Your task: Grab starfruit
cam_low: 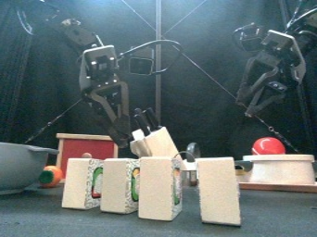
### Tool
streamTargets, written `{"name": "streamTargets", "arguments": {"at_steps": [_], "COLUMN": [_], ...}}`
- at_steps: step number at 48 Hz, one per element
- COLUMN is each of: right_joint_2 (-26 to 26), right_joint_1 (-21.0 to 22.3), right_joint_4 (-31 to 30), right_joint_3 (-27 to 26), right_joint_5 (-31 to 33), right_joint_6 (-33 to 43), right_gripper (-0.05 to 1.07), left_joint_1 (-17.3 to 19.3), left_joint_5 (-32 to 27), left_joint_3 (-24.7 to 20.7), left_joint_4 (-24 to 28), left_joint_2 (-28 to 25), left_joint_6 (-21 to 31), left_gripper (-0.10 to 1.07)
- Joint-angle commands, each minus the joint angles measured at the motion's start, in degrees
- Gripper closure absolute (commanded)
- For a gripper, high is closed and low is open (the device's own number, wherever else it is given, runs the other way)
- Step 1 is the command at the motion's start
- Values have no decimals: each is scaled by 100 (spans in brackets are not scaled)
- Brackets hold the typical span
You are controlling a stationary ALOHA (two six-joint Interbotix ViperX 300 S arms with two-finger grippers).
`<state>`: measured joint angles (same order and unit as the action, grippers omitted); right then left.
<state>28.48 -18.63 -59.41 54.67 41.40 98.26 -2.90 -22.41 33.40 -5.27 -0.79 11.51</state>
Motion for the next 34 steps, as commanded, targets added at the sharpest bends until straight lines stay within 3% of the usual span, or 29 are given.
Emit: {"name": "streamTargets", "arguments": {"at_steps": [1, 8, 13, 21, 28, 34], "right_joint_2": [88, 88, 88, 88, 88, 97], "right_joint_1": [-114, -220, -237, -237, -246, -264], "right_joint_4": [-9, -44, -9, 9, 141, 193], "right_joint_3": [-44, -35, -18, -9, 18, 35], "right_joint_5": [26, 44, 79, 149, 149, 149], "right_joint_6": [-9, -9, -9, 9, 9, 9], "right_gripper": [4, 4, 4, 4, 4, 4], "left_joint_1": [9, 44, 18, -378, -686, -817], "left_joint_5": [-18, -343, -1327, -2944, -3120, -2953], "left_joint_3": [-290, -510, -905, -1529, -1617, -1608], "left_joint_4": [88, 448, 914, 2391, 3155, 3401], "left_joint_2": [-26, 70, 185, -88, -483, -659], "left_joint_6": [53, 193, 501, 1573, 2848, 3384], "left_gripper": [19, 19, 19, 19, 19, 19]}}
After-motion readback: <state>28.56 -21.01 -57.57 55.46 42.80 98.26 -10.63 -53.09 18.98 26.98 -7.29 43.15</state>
